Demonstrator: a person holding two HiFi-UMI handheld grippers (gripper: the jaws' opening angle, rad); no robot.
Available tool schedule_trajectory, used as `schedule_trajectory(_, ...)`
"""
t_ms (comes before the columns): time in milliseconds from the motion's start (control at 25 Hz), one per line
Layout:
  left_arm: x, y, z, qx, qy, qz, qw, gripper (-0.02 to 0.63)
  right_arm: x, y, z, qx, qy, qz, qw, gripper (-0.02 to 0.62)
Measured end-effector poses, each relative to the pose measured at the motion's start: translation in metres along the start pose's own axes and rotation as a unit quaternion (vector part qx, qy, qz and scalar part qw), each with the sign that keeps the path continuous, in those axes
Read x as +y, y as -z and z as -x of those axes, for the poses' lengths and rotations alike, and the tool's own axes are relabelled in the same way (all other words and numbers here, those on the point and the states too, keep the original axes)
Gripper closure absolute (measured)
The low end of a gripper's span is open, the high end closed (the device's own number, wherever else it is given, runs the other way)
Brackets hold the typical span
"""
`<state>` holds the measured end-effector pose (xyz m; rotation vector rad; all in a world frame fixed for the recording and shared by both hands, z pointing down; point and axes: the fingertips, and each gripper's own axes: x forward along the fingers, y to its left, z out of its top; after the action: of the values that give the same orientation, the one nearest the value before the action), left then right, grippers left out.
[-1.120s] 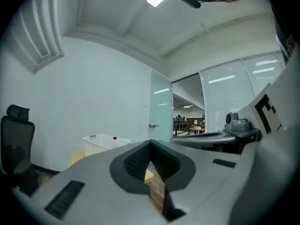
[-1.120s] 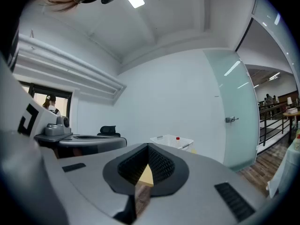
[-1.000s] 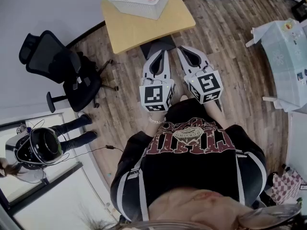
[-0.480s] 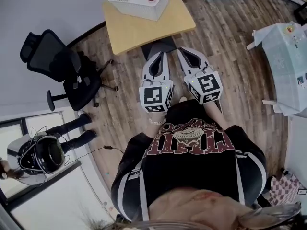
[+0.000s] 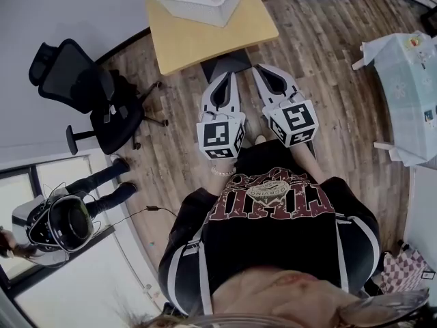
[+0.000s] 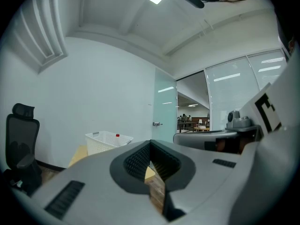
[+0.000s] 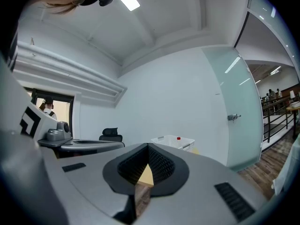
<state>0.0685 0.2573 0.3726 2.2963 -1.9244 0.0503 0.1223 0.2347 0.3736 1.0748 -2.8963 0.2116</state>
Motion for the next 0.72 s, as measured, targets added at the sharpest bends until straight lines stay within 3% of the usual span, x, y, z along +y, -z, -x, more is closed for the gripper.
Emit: schedule_trajectory(720, 0.028, -0.011, -0.037, 0.002, 0.025, 0.005, 0.9997, 0.558, -0.013, -0.008, -0.045, 0.001, 0.015, -0.003, 1.0, 0.577)
